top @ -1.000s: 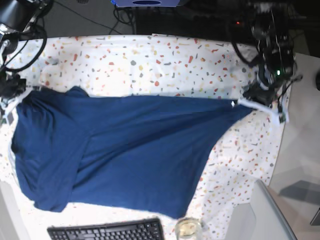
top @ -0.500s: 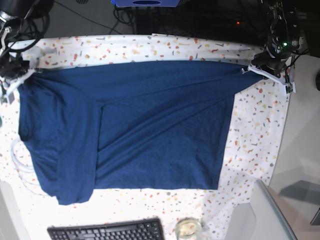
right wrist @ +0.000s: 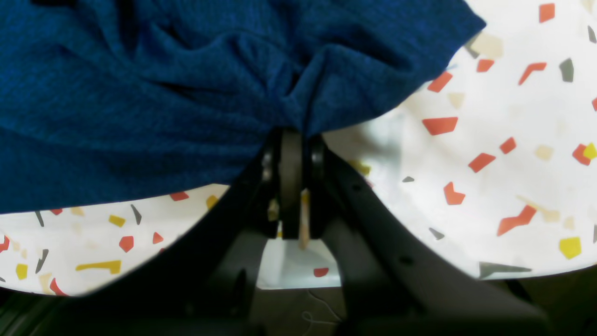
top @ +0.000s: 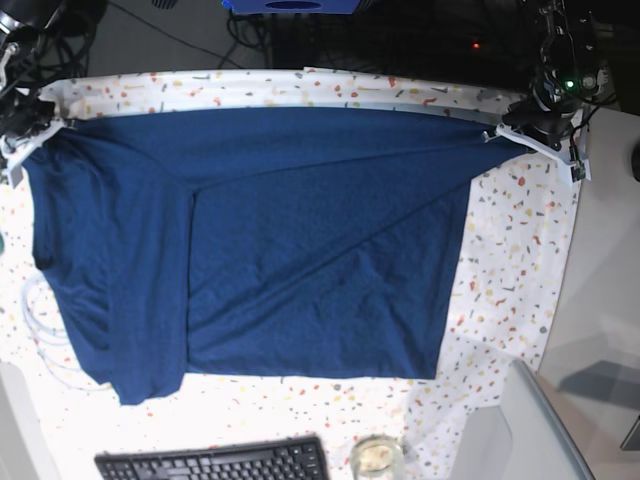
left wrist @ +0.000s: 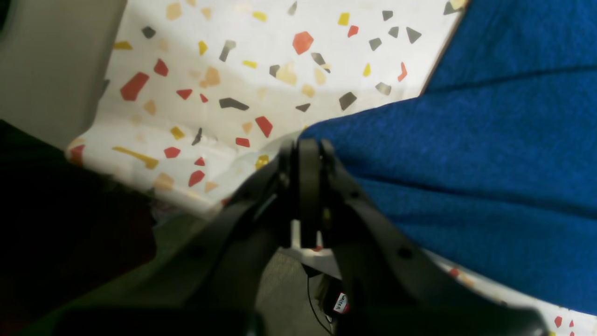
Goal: Layout the t-shirt on the table in an organized manner, then fold the t-shirt properly
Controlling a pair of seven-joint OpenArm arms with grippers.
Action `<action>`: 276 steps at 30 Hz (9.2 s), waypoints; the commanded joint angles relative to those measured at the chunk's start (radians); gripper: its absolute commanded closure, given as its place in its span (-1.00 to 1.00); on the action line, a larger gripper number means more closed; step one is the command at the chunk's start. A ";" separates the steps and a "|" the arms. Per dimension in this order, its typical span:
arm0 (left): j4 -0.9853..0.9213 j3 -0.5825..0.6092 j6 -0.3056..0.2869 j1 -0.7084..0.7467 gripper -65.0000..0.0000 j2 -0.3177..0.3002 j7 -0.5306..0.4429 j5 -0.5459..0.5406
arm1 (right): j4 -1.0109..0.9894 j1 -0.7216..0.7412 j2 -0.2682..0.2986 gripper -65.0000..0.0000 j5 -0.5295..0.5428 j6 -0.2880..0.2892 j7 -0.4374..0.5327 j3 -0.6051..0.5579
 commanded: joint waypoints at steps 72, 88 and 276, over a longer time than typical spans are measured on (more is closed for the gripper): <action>-0.198 0.011 -0.021 -0.169 1.00 0.191 -0.511 0.349 | -0.570 0.518 0.122 -0.66 -0.278 -0.003 0.352 -0.327; -0.198 -0.166 -0.021 -0.014 1.00 0.056 -0.511 -0.036 | 0.141 -0.022 -0.015 1.00 -0.275 0.077 0.138 -0.212; -0.370 0.015 0.126 -0.407 -0.06 0.164 -0.199 -0.045 | 0.196 0.049 -0.079 1.00 -0.622 0.107 0.350 -0.571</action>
